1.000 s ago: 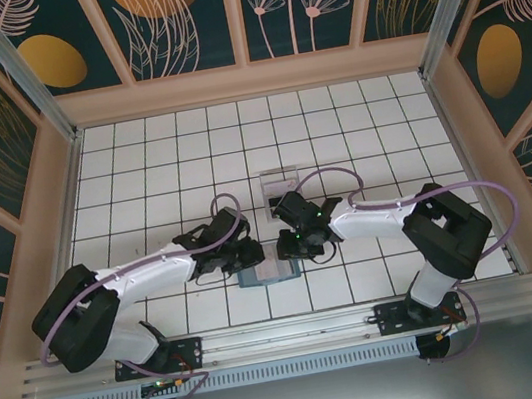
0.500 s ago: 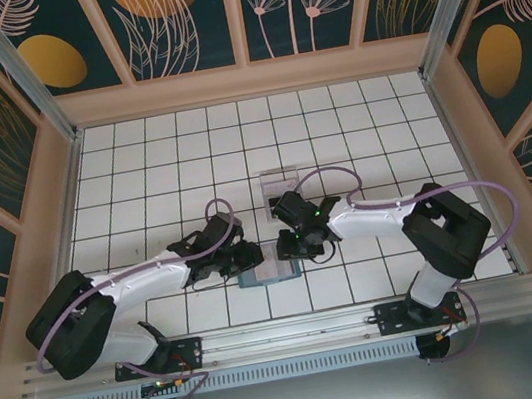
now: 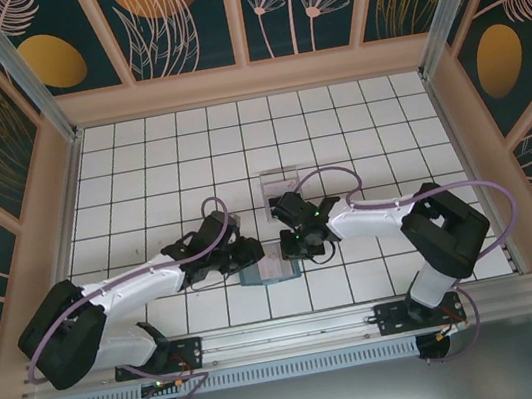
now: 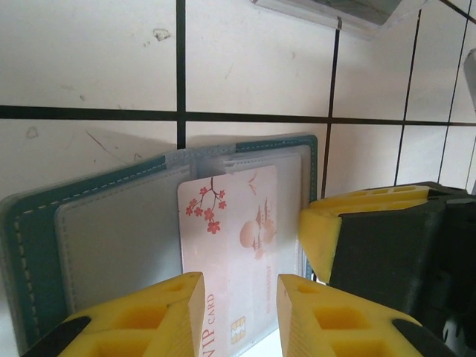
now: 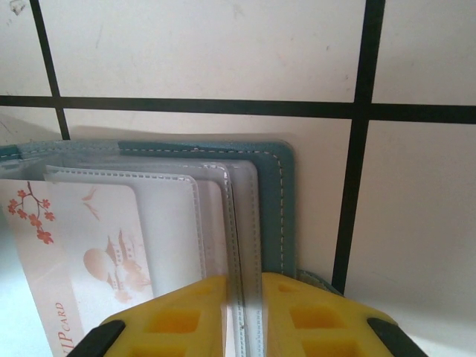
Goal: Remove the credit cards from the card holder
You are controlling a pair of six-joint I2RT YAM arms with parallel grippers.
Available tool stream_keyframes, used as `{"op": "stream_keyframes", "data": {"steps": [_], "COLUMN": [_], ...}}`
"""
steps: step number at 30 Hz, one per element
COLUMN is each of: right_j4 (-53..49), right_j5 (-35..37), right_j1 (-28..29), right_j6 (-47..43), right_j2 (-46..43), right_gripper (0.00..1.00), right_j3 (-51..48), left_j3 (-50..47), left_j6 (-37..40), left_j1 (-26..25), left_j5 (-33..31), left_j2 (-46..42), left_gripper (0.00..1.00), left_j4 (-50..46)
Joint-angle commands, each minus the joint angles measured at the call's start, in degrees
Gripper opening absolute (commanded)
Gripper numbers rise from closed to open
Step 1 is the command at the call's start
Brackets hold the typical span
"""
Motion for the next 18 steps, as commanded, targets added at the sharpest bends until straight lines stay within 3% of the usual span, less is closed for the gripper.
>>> {"op": "stream_keyframes", "data": {"steps": [1, 18], "right_j4": [-1.60, -0.81], "right_j5": [1.61, 0.67], "right_j1": [0.46, 0.60], "right_j6": [-0.31, -0.14], "right_j2": [1.72, 2.26], "right_gripper": [0.19, 0.18], "right_j3": [-0.32, -0.41], "left_j3": [-1.56, -7.89], "left_j6": [-1.62, -2.53], "left_j1": [0.69, 2.01], "left_j5": [2.15, 8.93], "left_j2": [1.25, 4.43], "left_gripper": [0.33, 0.34], "left_j4": [3.56, 14.30]}}
